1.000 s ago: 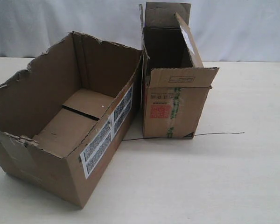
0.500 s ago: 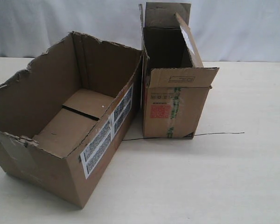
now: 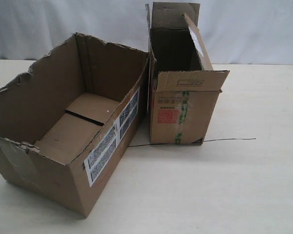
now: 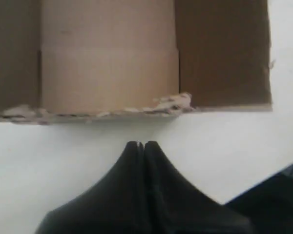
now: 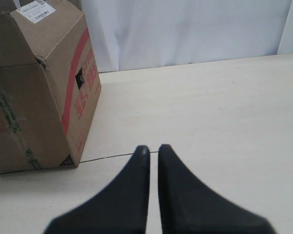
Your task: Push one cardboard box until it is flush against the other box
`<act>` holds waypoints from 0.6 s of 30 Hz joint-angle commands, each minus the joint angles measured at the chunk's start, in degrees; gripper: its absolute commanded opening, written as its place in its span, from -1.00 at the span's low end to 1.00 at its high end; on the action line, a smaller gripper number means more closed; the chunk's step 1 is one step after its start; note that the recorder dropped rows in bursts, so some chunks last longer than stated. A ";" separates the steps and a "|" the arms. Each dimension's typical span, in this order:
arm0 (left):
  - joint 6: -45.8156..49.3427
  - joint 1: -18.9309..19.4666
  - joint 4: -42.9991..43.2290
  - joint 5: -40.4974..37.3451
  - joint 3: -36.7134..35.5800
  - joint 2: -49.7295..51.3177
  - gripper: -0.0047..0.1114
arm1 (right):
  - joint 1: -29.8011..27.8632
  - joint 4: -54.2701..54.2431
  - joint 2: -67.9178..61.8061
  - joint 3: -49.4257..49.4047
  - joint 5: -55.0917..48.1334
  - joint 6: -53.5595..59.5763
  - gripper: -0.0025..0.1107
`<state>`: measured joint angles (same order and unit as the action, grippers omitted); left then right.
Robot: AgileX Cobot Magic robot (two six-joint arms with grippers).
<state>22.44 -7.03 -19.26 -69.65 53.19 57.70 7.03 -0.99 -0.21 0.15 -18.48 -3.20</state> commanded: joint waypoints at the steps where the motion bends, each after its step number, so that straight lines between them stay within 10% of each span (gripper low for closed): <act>1: 0.64 -7.33 -1.57 -0.32 -2.49 0.12 -0.92 | -0.31 -0.06 0.21 -0.15 0.01 0.28 -0.87; 8: -4.65 -14.43 8.87 2.32 -7.03 4.47 -0.92 | -0.31 -0.06 0.21 -0.15 0.01 0.28 -0.87; 18: 1.48 -14.43 -2.76 18.22 -8.49 9.30 -0.92 | -0.31 -0.06 0.21 -0.15 0.01 0.28 -0.87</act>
<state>22.08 -20.98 -18.95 -55.57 44.71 66.65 7.03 -0.99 -0.21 0.15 -18.48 -3.20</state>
